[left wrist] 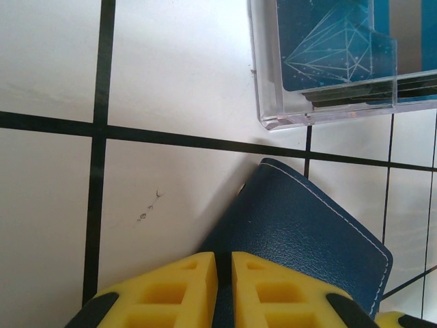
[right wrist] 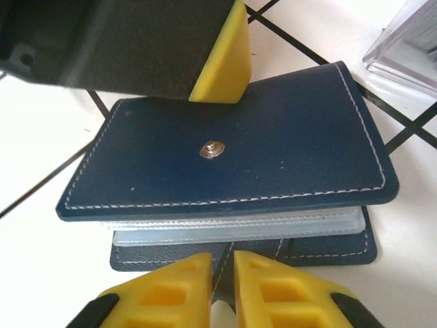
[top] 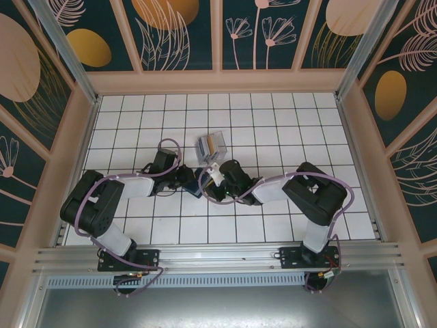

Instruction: Put the credit cards into the card holder

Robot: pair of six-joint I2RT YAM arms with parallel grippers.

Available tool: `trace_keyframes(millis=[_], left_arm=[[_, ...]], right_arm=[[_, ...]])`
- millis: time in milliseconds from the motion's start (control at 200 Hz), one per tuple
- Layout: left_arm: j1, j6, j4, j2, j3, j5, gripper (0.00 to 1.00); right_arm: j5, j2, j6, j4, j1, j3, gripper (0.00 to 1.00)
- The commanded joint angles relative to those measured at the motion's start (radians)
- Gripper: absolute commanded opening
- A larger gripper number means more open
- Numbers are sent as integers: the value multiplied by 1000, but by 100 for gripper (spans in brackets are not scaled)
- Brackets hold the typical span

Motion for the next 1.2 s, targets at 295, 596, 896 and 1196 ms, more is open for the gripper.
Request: trace_keyframes(millis=[295, 596, 896, 1196], left_arm=[[-8, -16, -141, 66, -61, -18, 17], [-8, -22, -120, 70, -57, 3, 17], [-8, -49, -75, 66, -74, 31, 17], [-8, -58, -69, 70, -53, 44, 17]], right_arm=[[271, -238, 132, 131, 50, -247, 5], [96, -240, 134, 105, 47, -195, 30], [46, -57, 98, -31, 8, -5, 36], [92, 4, 104, -123, -3, 42, 36]])
